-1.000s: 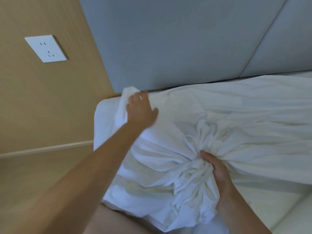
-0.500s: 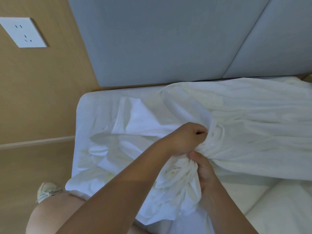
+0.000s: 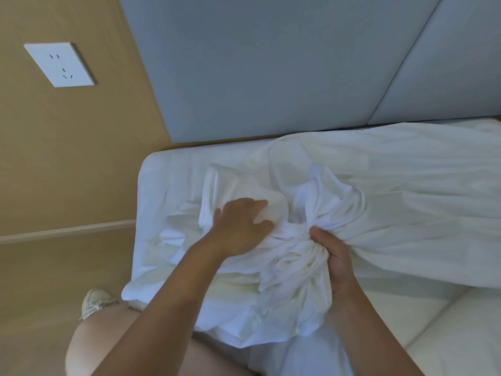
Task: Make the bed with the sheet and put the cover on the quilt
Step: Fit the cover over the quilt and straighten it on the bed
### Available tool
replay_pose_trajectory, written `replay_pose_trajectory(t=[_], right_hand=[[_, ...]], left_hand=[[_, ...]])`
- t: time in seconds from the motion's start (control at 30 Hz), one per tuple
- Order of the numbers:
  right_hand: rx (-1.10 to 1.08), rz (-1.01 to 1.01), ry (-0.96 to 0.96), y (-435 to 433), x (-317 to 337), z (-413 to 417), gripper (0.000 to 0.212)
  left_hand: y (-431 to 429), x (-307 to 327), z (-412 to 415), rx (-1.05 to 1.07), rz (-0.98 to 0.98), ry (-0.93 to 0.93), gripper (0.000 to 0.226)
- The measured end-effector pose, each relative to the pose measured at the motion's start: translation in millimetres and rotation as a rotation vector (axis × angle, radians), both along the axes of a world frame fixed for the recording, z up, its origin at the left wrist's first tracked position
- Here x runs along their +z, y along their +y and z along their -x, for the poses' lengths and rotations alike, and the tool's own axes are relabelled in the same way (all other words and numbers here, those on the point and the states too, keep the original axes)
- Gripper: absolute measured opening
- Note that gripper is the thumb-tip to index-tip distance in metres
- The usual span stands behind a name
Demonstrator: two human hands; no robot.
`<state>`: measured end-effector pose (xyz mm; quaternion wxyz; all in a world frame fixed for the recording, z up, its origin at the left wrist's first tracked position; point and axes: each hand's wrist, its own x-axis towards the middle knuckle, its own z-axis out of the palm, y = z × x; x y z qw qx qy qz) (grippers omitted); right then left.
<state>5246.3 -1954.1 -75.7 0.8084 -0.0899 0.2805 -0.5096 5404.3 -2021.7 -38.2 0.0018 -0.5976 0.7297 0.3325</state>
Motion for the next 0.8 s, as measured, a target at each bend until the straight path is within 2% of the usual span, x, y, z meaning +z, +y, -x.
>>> replay_pose_trajectory(t=[0.07,0.13,0.2,0.23,0.27,0.33,0.4,0.47,0.53,0.57,0.63,0.67,0.8], right_hand=[[-0.053,-0.02,0.047,1,-1,1,0.074],[-0.093,-0.042,0.055,1,-3,1,0.075],[-0.088,-0.049,0.049,1,-3,2,0.07],[-0.079,-0.053,0.053,2,-2,2,0.07],[-0.074,-0.061,0.061,2,-2,1,0.07],[-0.065,-0.084,0.083,4,-2,1,0.07],[-0.057,-0.136,0.128,6,-4,0,0.075],[-0.044,-0.189,0.161,7,-8,1,0.09],[-0.008,-0.218,0.188,9,-10,2,0.102],[0.001,-0.221,0.192,10,-10,4,0.105],[-0.003,-0.206,0.163,13,-11,7,0.104],[-0.007,-0.195,0.141,14,-11,8,0.102],[-0.028,-0.148,-0.001,15,-8,9,0.076]], left_hand=[[-11,-9,-12,0.029,0.036,-0.211,0.075],[-19,-15,-20,0.211,-0.008,-0.257,0.092],[-25,-22,-24,0.445,-0.083,-0.109,0.108],[-29,-25,-25,0.512,-0.14,0.031,0.108],[-31,-24,-25,0.527,-0.204,0.199,0.096],[-34,-16,-22,0.458,-0.272,0.456,0.048],[-34,2,-13,0.283,-0.242,0.511,0.017],[-40,21,2,0.144,-0.158,0.508,0.008],[-48,40,19,0.104,-0.092,0.618,0.017],[-53,48,25,0.12,-0.145,0.761,0.03],[-60,55,35,0.133,-0.42,1.049,0.066],[-62,51,39,0.114,-0.513,1.07,0.077],[-50,7,46,0.046,-0.463,0.594,0.074]])
